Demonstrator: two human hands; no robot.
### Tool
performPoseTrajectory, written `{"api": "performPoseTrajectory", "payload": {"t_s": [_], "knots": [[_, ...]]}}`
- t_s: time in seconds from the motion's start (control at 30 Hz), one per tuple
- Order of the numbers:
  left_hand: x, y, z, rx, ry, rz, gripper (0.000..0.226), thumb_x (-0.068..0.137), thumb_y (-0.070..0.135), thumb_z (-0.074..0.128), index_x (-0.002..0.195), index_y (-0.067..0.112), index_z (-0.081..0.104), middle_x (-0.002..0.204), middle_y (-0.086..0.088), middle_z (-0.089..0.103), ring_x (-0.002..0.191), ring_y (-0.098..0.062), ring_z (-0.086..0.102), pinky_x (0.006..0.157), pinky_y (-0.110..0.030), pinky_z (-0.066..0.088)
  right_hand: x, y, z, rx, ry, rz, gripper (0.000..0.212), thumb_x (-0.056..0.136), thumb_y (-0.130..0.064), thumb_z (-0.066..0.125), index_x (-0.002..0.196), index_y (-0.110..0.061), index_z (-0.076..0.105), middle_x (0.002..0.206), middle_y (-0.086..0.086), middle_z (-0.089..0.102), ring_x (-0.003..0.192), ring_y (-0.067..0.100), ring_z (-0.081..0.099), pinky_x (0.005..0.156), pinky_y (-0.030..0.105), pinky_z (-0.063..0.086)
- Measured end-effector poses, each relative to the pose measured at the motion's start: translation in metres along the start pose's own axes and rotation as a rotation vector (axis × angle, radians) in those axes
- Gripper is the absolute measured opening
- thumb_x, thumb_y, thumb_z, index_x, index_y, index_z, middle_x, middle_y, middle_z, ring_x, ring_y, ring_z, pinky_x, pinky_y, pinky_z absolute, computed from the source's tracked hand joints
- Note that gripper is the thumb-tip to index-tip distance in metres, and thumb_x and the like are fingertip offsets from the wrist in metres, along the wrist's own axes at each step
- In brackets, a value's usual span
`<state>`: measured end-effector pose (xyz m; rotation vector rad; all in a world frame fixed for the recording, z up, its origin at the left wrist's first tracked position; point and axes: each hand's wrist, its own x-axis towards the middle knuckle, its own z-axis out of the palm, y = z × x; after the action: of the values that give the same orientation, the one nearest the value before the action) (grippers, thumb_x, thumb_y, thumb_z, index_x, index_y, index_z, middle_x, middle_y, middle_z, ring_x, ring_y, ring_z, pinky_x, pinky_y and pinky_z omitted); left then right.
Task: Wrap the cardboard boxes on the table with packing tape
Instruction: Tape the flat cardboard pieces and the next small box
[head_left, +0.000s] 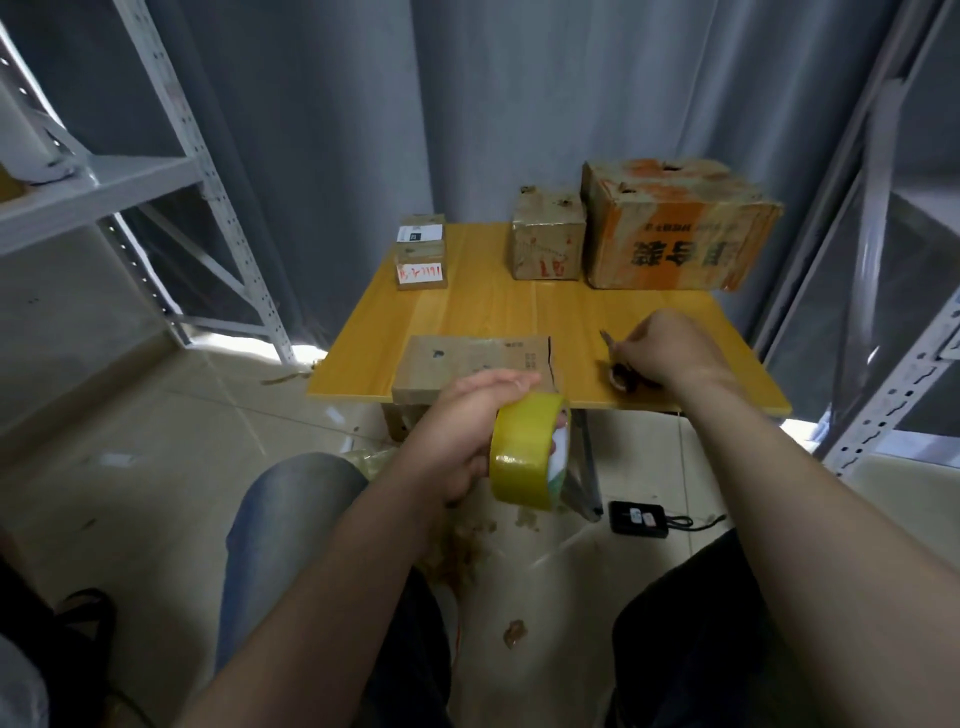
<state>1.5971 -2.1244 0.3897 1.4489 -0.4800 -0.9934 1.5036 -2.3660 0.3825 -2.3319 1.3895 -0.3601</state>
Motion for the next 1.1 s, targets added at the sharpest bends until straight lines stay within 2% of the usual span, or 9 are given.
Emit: {"api": "performPoseTrajectory", "payload": {"t_s": [0.07, 0.17, 0.27, 0.37, 0.47, 0.63, 0.87, 1.0, 1.1], "knots": [[-0.001, 0.013, -0.004, -0.072, 0.034, 0.066, 0.018, 0.104, 0.023, 0.06, 0.116, 0.021, 0.073, 0.092, -0.007, 0.081, 0.074, -0.019, 0.078, 0.05, -0.029, 0.057, -0.015, -0.021, -0.008, 0.367, 0.073, -0.169, 0.037, 0.092, -0.055, 0.069, 0.08, -0.021, 0.078, 0.077, -0.004, 0.074, 0.074, 0.018, 0.069, 0.053, 0.03, 0.049], [0.004, 0.028, -0.01, -0.07, 0.138, 0.187, 0.016, 0.105, 0.024, 0.06, 0.111, 0.025, 0.074, 0.102, -0.008, 0.08, 0.078, -0.019, 0.074, 0.05, -0.027, 0.054, -0.05, -0.054, -0.022, 0.96, -0.221, -0.39, 0.035, 0.083, -0.064, 0.072, 0.093, -0.033, 0.083, 0.107, -0.014, 0.077, 0.089, 0.013, 0.074, 0.066, 0.03, 0.063], [0.006, 0.036, -0.013, -0.043, 0.218, 0.293, 0.013, 0.103, 0.026, 0.062, 0.106, 0.028, 0.075, 0.096, -0.004, 0.077, 0.066, -0.012, 0.068, 0.04, -0.022, 0.046, -0.068, -0.077, -0.017, 0.861, -0.323, -0.527, 0.035, 0.073, -0.06, 0.081, 0.097, -0.034, 0.082, 0.114, -0.008, 0.074, 0.1, 0.012, 0.073, 0.076, 0.034, 0.064], [0.009, 0.039, -0.014, 0.016, 0.278, 0.367, 0.012, 0.1, 0.029, 0.066, 0.1, 0.035, 0.077, 0.106, 0.001, 0.077, 0.087, -0.016, 0.073, 0.06, -0.029, 0.057, -0.074, -0.091, -0.008, 0.88, -0.181, -0.488, 0.012, 0.081, -0.034, 0.087, 0.09, -0.027, 0.081, 0.111, 0.0, 0.073, 0.102, 0.021, 0.071, 0.092, 0.054, 0.06], [0.013, 0.039, -0.015, 0.018, 0.32, 0.409, 0.013, 0.1, 0.027, 0.065, 0.102, 0.033, 0.077, 0.118, 0.001, 0.074, 0.108, -0.02, 0.07, 0.08, -0.036, 0.058, -0.078, -0.096, -0.004, 0.909, -0.068, -0.531, 0.008, 0.086, -0.017, 0.084, 0.086, -0.024, 0.08, 0.118, 0.003, 0.065, 0.11, 0.02, 0.067, 0.096, 0.052, 0.058], [0.018, 0.046, -0.016, -0.165, 0.298, 0.218, 0.022, 0.104, 0.035, 0.06, 0.122, 0.025, 0.067, 0.089, -0.005, 0.071, 0.055, -0.011, 0.068, 0.041, -0.025, 0.047, -0.085, -0.099, -0.005, 0.874, 0.02, -0.611, 0.008, 0.087, -0.012, 0.082, 0.087, -0.019, 0.079, 0.123, 0.001, 0.061, 0.108, 0.01, 0.066, 0.097, 0.031, 0.055], [0.039, 0.047, -0.008, -0.125, 0.388, 0.236, 0.029, 0.098, 0.026, 0.065, 0.125, 0.015, 0.067, 0.083, -0.004, 0.069, 0.051, -0.009, 0.065, 0.039, -0.023, 0.045, -0.085, -0.089, -0.005, 0.844, 0.063, -0.628, 0.009, 0.089, -0.015, 0.08, 0.095, -0.021, 0.077, 0.126, 0.003, 0.057, 0.112, 0.004, 0.061, 0.099, 0.026, 0.053], [0.06, 0.062, 0.016, -0.143, 0.234, 0.189, 0.017, 0.106, 0.023, 0.051, 0.119, 0.017, 0.061, 0.055, 0.009, 0.063, 0.04, -0.003, 0.058, 0.038, -0.021, 0.046, -0.073, -0.082, -0.001, 0.806, 0.092, -0.462, 0.055, 0.095, -0.028, 0.075, 0.146, -0.028, 0.056, 0.142, -0.018, 0.053, 0.114, -0.011, 0.054, 0.092, 0.006, 0.045], [0.077, 0.074, 0.033, 0.026, 0.138, 0.215, 0.015, 0.11, 0.034, 0.047, 0.12, 0.028, 0.057, 0.089, 0.002, 0.074, 0.066, -0.01, 0.072, 0.052, -0.031, 0.06, -0.049, -0.068, -0.004, 0.978, 0.05, -0.337, 0.092, 0.092, -0.019, 0.079, 0.162, -0.033, 0.021, 0.141, -0.027, 0.057, 0.103, -0.018, 0.06, 0.079, 0.0, 0.046]]}}
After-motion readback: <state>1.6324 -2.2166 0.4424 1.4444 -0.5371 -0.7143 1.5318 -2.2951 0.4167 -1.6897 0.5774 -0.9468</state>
